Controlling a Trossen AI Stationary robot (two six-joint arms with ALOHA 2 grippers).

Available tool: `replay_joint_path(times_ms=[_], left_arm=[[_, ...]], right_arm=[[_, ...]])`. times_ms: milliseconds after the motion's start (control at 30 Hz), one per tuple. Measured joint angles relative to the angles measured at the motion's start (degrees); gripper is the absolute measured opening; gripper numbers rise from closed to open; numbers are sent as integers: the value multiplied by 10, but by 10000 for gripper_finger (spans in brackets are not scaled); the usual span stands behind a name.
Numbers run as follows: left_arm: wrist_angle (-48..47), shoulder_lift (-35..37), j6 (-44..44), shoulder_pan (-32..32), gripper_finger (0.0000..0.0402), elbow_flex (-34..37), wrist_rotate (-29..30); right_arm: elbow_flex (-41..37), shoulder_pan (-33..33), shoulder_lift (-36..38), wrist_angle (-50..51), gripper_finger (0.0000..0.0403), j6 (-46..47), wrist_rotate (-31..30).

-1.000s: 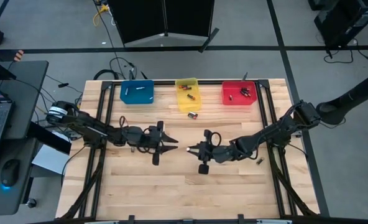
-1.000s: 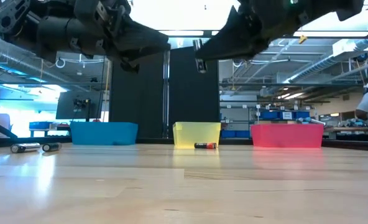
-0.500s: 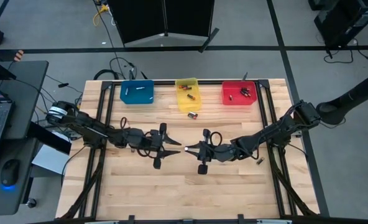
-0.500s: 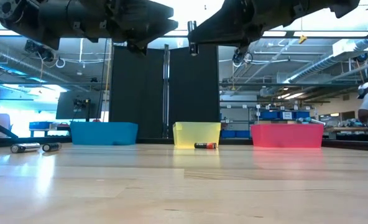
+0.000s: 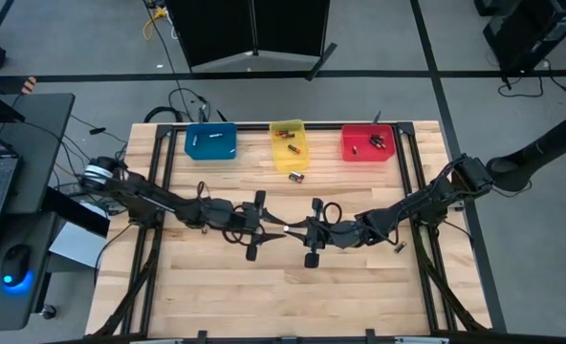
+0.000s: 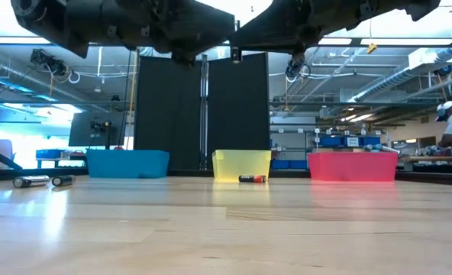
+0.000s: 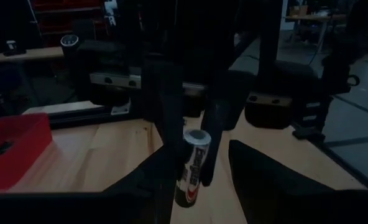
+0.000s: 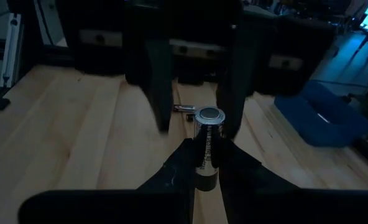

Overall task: Sort batteries
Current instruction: Put the bottom right silver battery into the blue bin

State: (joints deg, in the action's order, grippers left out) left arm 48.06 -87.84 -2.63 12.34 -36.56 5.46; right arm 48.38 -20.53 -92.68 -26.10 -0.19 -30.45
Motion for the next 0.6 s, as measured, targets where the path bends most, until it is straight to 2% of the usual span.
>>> replay_joint_path(times_ms=[333, 467, 600], left_arm=[[29, -29, -1, -3, 148, -14, -12], [41, -37, 0, -4, 124, -14, -16], [45, -37, -4, -4, 81, -14, -15]], right_arm=[[0, 0, 0, -3, 57, -5, 0], [-1, -1, 0, -1, 57, -7, 1], [-1, -1, 0, -5, 57, -8, 2]])
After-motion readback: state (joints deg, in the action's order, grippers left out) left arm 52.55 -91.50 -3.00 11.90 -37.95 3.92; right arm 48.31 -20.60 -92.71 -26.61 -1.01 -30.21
